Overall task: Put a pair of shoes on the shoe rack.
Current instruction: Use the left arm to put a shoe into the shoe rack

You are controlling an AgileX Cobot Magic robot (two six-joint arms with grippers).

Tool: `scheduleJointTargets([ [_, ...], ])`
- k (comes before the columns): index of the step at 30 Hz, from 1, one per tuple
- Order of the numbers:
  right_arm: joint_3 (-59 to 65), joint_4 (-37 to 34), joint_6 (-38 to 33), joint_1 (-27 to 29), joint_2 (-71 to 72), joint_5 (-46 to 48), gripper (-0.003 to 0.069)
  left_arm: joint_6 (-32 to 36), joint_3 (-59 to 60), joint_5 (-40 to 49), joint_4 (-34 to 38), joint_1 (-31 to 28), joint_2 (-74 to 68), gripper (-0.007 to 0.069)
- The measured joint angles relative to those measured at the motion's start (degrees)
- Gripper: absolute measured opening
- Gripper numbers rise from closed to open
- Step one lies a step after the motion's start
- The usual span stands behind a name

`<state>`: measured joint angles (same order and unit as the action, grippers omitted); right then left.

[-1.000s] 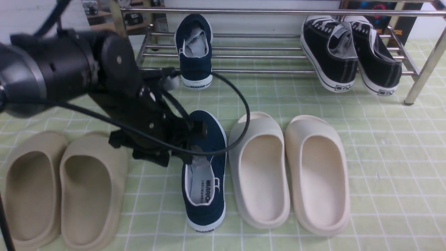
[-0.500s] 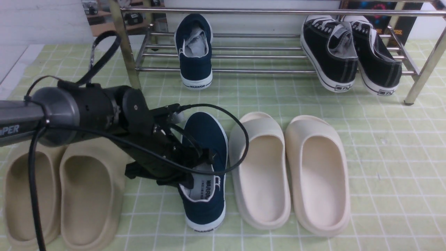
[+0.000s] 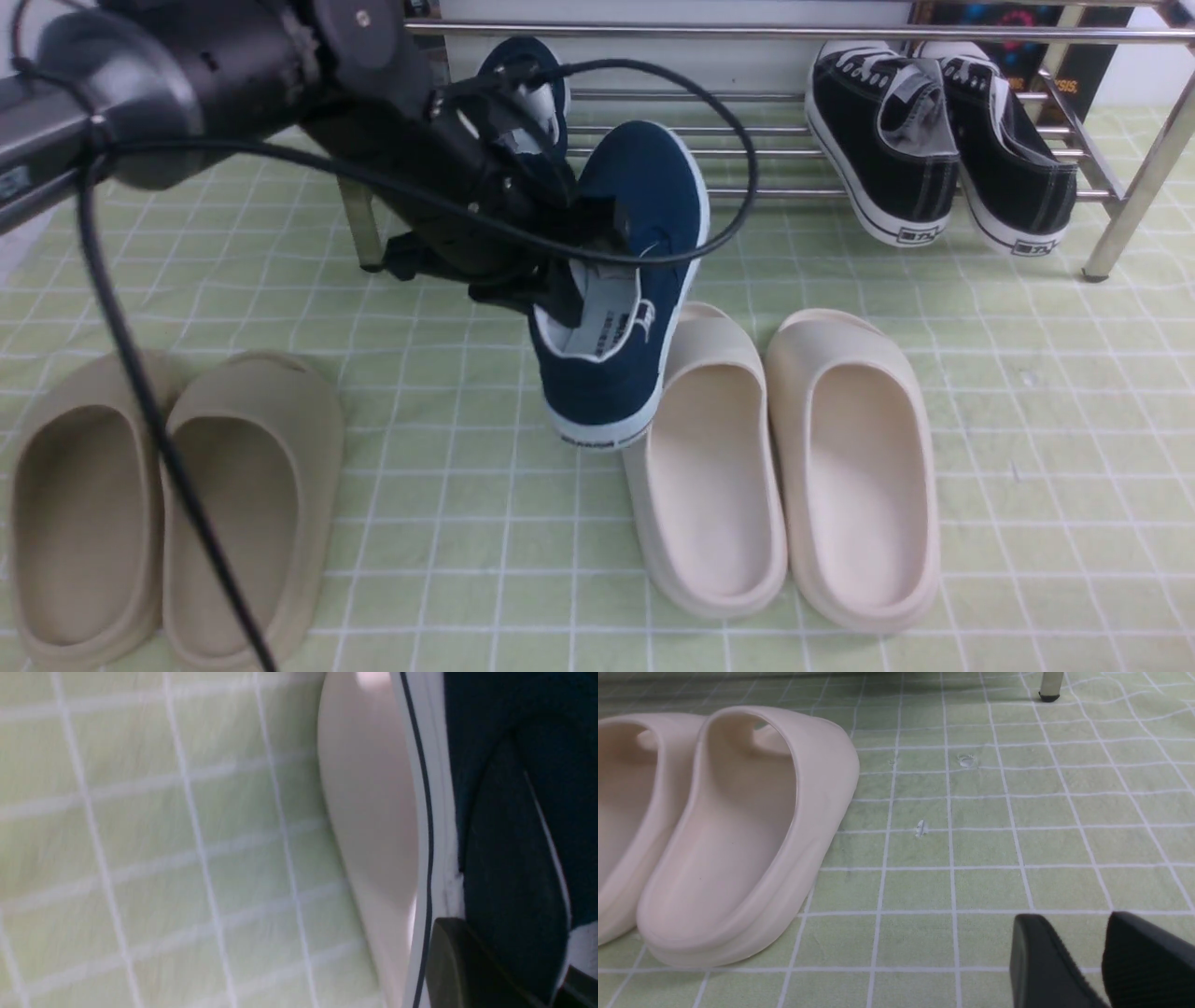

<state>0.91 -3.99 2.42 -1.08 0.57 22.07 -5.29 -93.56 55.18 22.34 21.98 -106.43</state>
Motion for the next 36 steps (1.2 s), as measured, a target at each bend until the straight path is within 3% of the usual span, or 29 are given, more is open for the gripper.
scheduleJointTargets([
  [10, 0.0, 0.0, 0.0, 0.0, 0.0, 0.0, 0.0239, -9.02, -33.6, 1.65, -3.97, 0.0, -22.48, -0.0006],
  [14, 0.0, 0.0, 0.0, 0.0, 0.0, 0.0, 0.0239, -12.46, -45.85, 2.93, -9.69, 0.0, -30.29, -0.0006],
  [25, 0.0, 0.0, 0.0, 0.0, 0.0, 0.0, 0.0239, -12.94, -50.36, -0.36, -14.04, 0.02, -35.27, 0.0001],
  [30, 0.0, 0.0, 0.0, 0.0, 0.0, 0.0, 0.0239, -13.18, -50.45, -3.85, -14.11, -0.05, -35.27, 0.0092],
  [33, 0.0, 0.0, 0.0, 0.0, 0.0, 0.0, 0.0239, -13.38, -50.48, -6.52, -14.11, -0.1, -35.2, 0.0225],
  [36, 0.0, 0.0, 0.05, 0.0, 0.0, 0.0, 0.0239, -13.38, -50.52, -6.67, -13.87, -0.1, -34.62, 0.031],
])
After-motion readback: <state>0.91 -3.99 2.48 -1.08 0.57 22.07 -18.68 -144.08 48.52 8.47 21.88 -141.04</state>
